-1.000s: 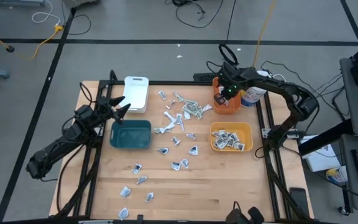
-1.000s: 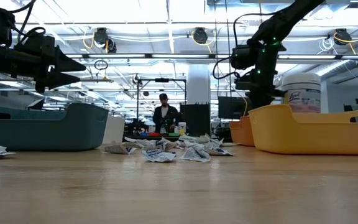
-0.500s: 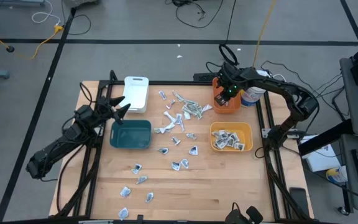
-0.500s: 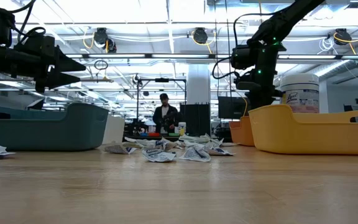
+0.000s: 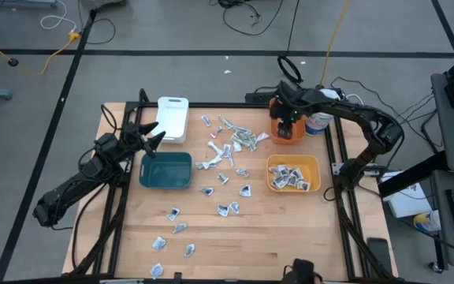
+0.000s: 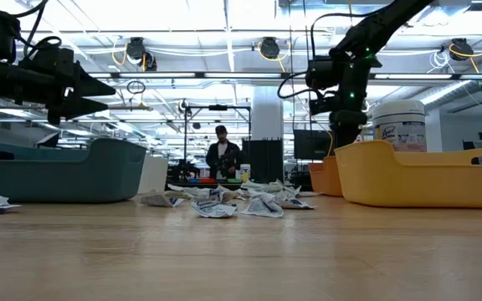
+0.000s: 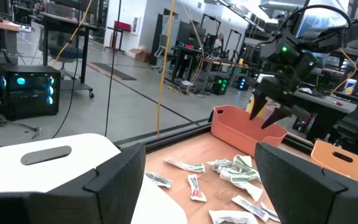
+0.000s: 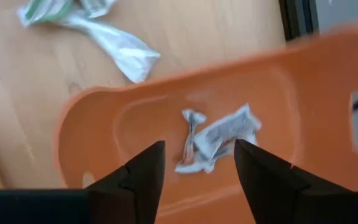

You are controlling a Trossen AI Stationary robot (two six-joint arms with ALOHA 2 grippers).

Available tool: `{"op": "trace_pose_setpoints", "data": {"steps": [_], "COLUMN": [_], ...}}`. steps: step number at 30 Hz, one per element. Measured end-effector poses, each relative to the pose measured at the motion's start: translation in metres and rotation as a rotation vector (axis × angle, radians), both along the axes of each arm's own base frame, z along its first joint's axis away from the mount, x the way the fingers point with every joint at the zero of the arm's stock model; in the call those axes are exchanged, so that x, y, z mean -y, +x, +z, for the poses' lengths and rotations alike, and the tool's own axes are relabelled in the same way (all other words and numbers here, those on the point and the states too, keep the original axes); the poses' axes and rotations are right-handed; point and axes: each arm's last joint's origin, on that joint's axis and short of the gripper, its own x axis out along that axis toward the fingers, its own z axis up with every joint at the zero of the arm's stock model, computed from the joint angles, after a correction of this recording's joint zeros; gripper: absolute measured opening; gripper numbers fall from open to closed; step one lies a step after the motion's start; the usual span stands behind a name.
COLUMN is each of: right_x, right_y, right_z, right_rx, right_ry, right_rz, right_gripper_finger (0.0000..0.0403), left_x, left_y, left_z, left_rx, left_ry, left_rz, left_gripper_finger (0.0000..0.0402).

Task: Pick & Place First Aid Supplies
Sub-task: Put the antibiotic ointment into the orange bin

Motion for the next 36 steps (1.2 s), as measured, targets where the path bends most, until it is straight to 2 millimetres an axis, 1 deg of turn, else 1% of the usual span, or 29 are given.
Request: {"op": "trace_pose_setpoints", "data": {"steps": [7, 13, 20, 26, 30, 33, 36], "right_x": [-0.010, -0.024, -0.049, -0.078, -0.093, -0.099, -0.101], "right_y": [0.018, 0.039, 0.064, 0.085, 0.099, 0.109, 0.113], "right_z": [0.003, 0.007, 0.013, 0.018, 0.011, 0.001, -0.010], "right_rx": [-0.042, -0.028, 0.004, 0.114, 0.185, 0.178, 0.144], "right_ry": [-0.156, -0.296, -0.452, -0.537, -0.555, -0.593, -0.592], "right_rz": [0.434, 0.697, 0.972, 1.204, 1.342, 1.436, 1.504], "right_gripper_finger": [0.0176, 0.0171, 0.0171, 0.0168, 0.0163, 0.0160, 0.0160], "left_x": [0.000, 0.000, 0.000, 0.000, 0.000, 0.000, 0.000], "left_y": [0.000, 0.000, 0.000, 0.000, 0.000, 0.000, 0.000], "left_z": [0.000, 0.000, 0.000, 0.000, 0.000, 0.000, 0.000], "left_rx": [0.000, 0.000, 0.000, 0.000, 0.000, 0.000, 0.000], "left_ry": [0.000, 0.000, 0.000, 0.000, 0.000, 0.000, 0.000], "left_rz": [0.000, 0.000, 0.000, 0.000, 0.000, 0.000, 0.000], "left_gripper_finger": [0.0306, 0.0305, 0.0306, 0.0306, 0.0306, 0.0306, 0.0306]}}
